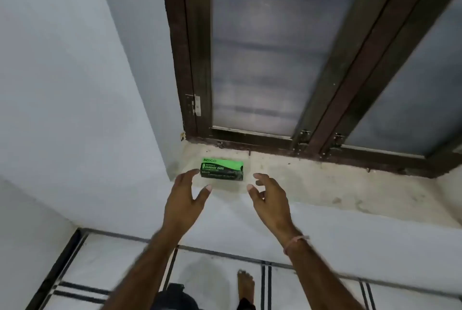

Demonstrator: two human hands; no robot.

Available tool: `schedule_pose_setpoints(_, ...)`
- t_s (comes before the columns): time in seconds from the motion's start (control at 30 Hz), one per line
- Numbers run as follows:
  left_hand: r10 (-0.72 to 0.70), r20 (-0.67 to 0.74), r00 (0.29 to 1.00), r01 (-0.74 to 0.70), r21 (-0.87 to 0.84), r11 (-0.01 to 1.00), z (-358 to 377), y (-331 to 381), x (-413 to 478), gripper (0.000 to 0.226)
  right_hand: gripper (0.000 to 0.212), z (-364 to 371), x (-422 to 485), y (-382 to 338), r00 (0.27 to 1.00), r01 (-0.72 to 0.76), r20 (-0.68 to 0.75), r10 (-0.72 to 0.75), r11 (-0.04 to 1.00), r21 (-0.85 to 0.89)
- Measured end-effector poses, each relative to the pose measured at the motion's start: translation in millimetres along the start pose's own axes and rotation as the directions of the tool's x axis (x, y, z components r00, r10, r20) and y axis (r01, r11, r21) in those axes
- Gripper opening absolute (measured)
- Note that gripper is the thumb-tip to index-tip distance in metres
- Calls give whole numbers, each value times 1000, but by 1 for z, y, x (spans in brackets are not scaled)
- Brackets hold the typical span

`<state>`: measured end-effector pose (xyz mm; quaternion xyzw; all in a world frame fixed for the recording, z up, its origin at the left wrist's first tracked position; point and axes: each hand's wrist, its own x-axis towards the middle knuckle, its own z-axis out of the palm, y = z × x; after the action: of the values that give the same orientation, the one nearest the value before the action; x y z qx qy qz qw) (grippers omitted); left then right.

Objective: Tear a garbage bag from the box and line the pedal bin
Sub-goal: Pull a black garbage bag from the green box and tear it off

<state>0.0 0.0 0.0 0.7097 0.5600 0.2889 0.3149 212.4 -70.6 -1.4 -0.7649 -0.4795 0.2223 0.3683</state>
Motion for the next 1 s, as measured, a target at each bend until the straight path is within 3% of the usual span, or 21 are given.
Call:
schedule_pose_setpoints(0.1,17,0,1000,-17,70,997,22,1,45,65,57,11,50,14,994,-37,107,36,999,5)
schedule_pose_setpoints(0.2,-55,95,994,39,164,986,46,-4,79,73,69,31,87,31,968,5,251,-2,1000,-9)
schedule_pose_setpoints(0.33,-97,156,983,62,215,975,66,-12,96,68,64,46,111,43,951,81,302,-63,996,-46)
schedule_pose_setpoints(0.47,-66,142,988,44,155,987,69,-16,97,58,52,40,115,52,953,69,290,-82,996,56)
schedule_pose_setpoints(0.63,-35,62,997,43,-137,990,53,-15,85,53,29,13,118,46,955,-67,292,-45,930,361)
schedule_pose_setpoints(0.7,-89,47,995,99,-306,947,48,-15,78,50,25,3,120,45,934,-177,356,-32,824,538)
schedule_pose_setpoints(0.77,-149,89,985,173,-438,882,44,-16,70,54,31,0,119,41,926,-222,379,-12,793,568)
schedule_pose_setpoints(0.87,-151,129,980,195,-466,863,39,-15,64,57,40,0,113,30,981,-9,185,-61,936,352)
schedule_pose_setpoints(0.93,-163,122,979,201,-472,859,37,-14,62,58,28,-4,108,19,973,210,37,-226,945,251)
schedule_pose_setpoints(1.0,-171,108,979,203,-483,852,35,-12,61,61,16,-10,103,7,940,321,24,-340,908,268)
